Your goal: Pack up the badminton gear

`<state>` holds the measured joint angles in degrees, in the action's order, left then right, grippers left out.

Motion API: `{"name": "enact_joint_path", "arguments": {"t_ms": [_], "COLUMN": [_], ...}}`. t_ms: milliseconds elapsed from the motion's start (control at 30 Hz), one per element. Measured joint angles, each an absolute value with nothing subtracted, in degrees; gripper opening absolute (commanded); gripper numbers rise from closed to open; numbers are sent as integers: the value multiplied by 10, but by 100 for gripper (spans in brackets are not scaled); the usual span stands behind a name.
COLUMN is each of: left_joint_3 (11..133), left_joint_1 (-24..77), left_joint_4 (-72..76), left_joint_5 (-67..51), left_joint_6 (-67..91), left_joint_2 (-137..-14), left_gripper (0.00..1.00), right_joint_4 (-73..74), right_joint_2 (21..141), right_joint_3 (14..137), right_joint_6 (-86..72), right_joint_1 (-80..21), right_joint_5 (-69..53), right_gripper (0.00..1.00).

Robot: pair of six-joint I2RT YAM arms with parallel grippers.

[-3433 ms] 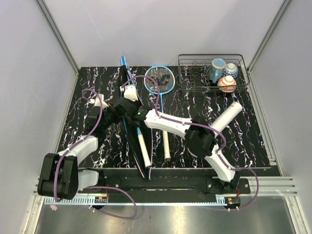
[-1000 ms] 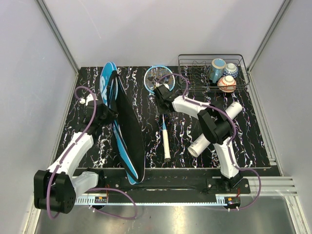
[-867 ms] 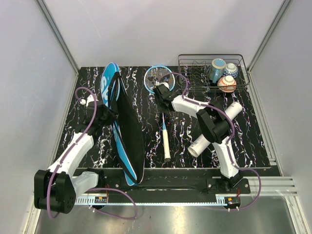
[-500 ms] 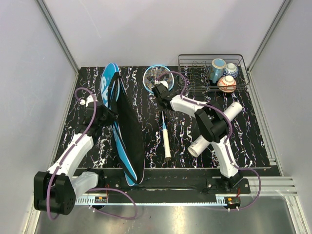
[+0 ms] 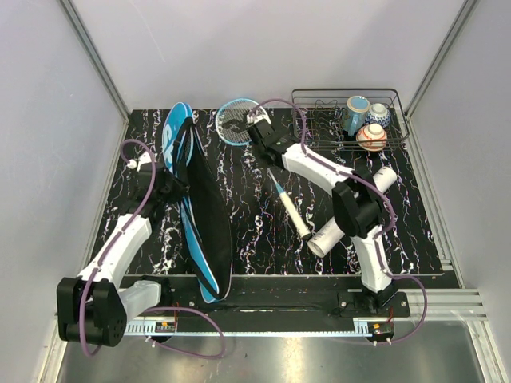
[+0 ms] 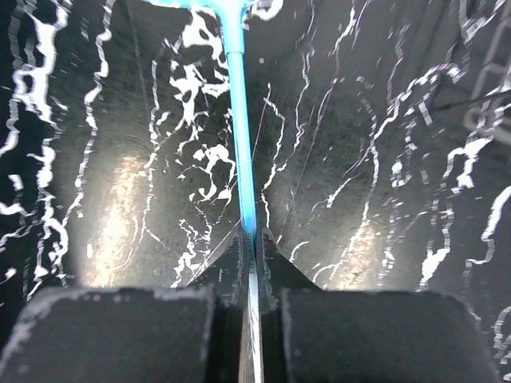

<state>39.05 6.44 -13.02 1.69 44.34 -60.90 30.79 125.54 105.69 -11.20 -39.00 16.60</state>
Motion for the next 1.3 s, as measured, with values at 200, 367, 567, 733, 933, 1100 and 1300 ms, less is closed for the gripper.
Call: {"name": "enact_joint_path", "arguments": {"t_ms": [200,367,567,733,933,1100,1300], "left_joint_3": [425,440,465,482,497,498,498], "left_joint_1": [50,44,43,43,43,43,43], "left_joint_4": [-145,-156,-164,-163,-158,-154,-154], "left_joint_5": [6,4,-7,-24,-37,-40,-40], "left_joint_6": [434,434,434,442,455,459,462], "left_joint_2": [-656,-672,-712,-750,-774,-778,-778], "left_gripper": [0,0,0,0,0,0,0], "right_joint_4": [300,284,306,335,359,368,367], "right_joint_2": [1167,1092,1037,1001,939,908,907], "right_joint_3": [1052,1016,963,912,820,775,757], "right_joint_6": [-78,-61,-43,-45,-55,-64,-75], "right_joint_1": [-406,-414,-434,-503,-567,-585,-615], "right_joint_5": [185,209,252,269,269,269,262], "right_gripper": [0,0,0,0,0,0,0]}}
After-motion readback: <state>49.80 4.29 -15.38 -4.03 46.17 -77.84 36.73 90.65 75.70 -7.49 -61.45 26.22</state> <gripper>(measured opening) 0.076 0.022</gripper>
